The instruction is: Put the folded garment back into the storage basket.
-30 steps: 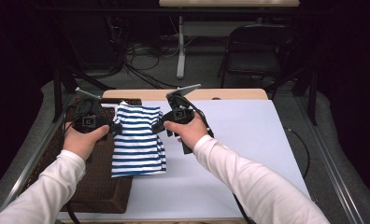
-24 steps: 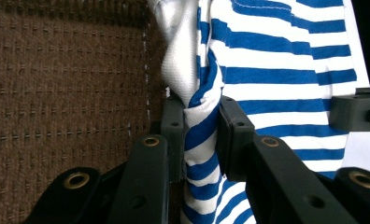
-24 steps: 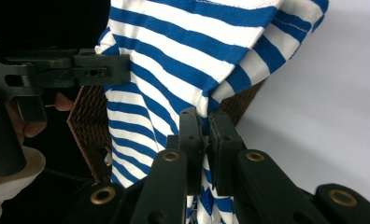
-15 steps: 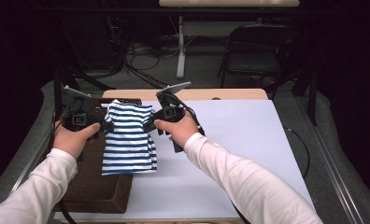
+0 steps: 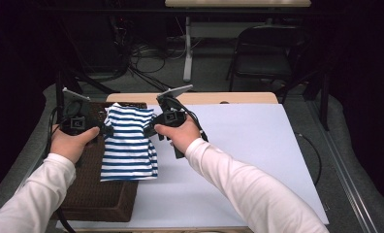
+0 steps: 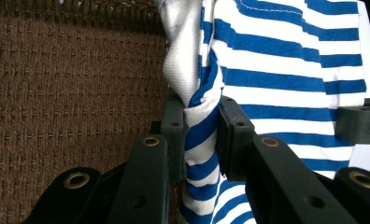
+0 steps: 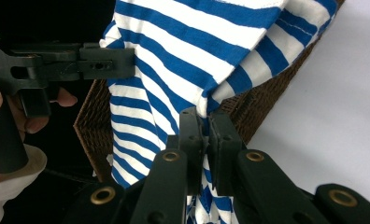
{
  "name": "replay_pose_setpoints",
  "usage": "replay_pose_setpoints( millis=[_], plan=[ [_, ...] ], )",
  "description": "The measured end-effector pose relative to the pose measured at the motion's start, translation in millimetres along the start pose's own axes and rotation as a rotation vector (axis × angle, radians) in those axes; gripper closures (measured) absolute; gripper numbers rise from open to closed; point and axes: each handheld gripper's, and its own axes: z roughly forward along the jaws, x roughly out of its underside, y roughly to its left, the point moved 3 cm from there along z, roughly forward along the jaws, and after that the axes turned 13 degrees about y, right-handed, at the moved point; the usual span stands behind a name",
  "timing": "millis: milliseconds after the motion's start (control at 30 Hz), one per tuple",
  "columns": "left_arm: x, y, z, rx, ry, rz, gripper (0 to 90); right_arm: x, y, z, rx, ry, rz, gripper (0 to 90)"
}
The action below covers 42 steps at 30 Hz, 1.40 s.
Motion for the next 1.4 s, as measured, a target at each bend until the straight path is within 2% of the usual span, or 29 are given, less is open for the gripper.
replay_pose_setpoints(
  millis=[833,1200,1400],
  plan=[
    [-9.0,3.5,-1.3,-0.048,0.009,0.016,75.2,-0.5,4.4,9.3,-0.018,-0.012,0.011,85.6],
    [-7.0,10.7,-2.6,-0.086,0.012,0.013,75.2,-2.0,5.7,20.2,-0.031,-0.01,0.011,85.6],
    [-5.7,15.9,-6.4,-0.09,0.01,0.005,75.2,-2.3,9.4,26.3,-0.043,-0.006,0.017,85.6]
  ],
)
